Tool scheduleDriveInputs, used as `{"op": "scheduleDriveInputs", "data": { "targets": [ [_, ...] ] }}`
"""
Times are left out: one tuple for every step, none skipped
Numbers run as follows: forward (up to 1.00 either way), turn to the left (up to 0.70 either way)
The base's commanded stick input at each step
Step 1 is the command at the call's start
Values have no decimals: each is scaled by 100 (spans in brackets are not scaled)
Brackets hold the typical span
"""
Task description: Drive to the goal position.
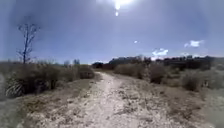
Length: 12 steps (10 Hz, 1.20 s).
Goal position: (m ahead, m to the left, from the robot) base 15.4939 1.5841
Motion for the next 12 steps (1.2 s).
{"op": "scheduleDriveInputs", "data": {
  "targets": [
    [70, 0],
    [70, 0],
    [70, 0],
    [70, 0],
    [70, 0],
    [70, 0],
    [70, -33],
    [70, -24],
    [70, -14],
    [70, -5],
    [70, 0],
    [70, 0]
  ]
}}
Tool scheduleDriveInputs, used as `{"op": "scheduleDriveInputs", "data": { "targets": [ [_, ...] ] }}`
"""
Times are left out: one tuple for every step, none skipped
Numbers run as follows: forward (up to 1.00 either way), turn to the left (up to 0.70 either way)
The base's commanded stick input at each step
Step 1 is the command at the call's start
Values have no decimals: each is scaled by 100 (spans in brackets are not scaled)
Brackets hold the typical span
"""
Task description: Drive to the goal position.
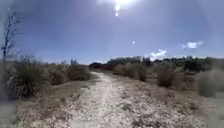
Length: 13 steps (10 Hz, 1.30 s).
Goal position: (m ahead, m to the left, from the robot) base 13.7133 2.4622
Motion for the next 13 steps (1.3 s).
{"op": "scheduleDriveInputs", "data": {
  "targets": [
    [70, 0],
    [70, 0],
    [70, 0],
    [70, 0],
    [70, 0],
    [70, 0],
    [70, 0],
    [70, 0],
    [70, 4],
    [70, 16],
    [70, 28],
    [70, 28],
    [70, 11]
  ]
}}
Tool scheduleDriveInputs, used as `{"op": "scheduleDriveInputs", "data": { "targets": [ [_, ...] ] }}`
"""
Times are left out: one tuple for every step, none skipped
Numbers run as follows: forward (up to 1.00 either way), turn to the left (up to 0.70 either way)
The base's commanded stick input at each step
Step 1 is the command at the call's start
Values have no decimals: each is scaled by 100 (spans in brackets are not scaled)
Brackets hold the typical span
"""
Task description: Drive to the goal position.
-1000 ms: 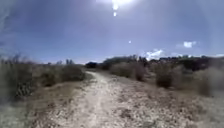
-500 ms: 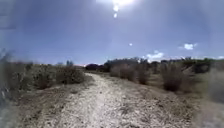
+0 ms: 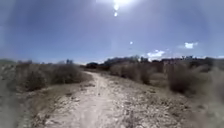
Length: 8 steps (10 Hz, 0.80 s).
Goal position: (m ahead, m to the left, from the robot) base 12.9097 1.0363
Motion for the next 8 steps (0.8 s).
{"op": "scheduleDriveInputs", "data": {
  "targets": [
    [70, 0],
    [70, 0],
    [70, 0],
    [70, 0],
    [70, 0],
    [70, 0],
    [70, 0],
    [70, 0]
  ]
}}
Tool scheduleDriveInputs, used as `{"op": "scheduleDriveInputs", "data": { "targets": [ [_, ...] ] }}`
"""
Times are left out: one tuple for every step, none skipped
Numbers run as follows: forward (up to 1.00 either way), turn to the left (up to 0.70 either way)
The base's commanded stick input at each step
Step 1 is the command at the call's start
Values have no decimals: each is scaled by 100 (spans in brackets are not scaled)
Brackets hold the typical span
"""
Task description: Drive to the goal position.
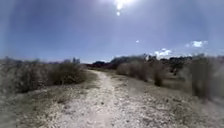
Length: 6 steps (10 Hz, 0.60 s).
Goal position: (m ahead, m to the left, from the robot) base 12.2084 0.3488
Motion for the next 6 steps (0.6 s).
{"op": "scheduleDriveInputs", "data": {
  "targets": [
    [70, 0],
    [70, 0],
    [70, 0],
    [70, 0],
    [70, 0],
    [70, 0]
  ]
}}
